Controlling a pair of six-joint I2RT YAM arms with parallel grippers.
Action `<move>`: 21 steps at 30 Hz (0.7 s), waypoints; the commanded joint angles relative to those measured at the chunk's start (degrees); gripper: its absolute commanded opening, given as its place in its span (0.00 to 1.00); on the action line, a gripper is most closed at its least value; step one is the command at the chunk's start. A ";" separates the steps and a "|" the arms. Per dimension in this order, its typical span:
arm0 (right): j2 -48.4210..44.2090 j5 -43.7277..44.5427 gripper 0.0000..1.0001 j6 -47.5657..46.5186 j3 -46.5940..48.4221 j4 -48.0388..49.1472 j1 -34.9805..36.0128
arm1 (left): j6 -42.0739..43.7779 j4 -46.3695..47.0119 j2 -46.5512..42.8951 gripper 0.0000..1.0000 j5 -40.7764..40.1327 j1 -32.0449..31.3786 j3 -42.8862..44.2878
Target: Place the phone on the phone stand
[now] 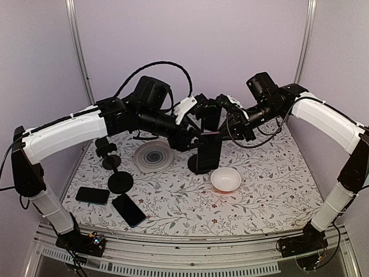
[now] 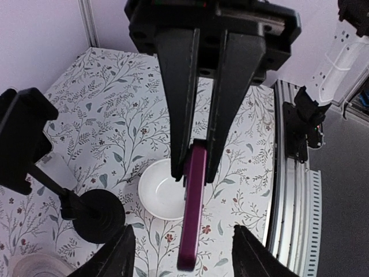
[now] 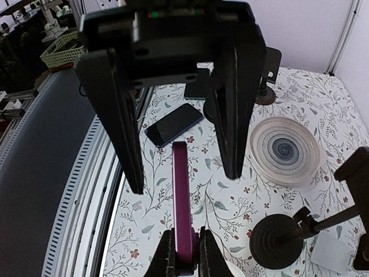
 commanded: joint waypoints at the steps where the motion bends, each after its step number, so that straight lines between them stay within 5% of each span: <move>1: 0.42 -3.98 0.00 1.19 3.71 -0.15 1.82 | 1.69 2.04 0.67 0.56 2.98 -1.20 -0.57; 21: 0.62 -6.53 0.00 2.71 4.98 -0.34 2.06 | 1.68 6.17 0.20 0.14 7.81 -1.17 -3.81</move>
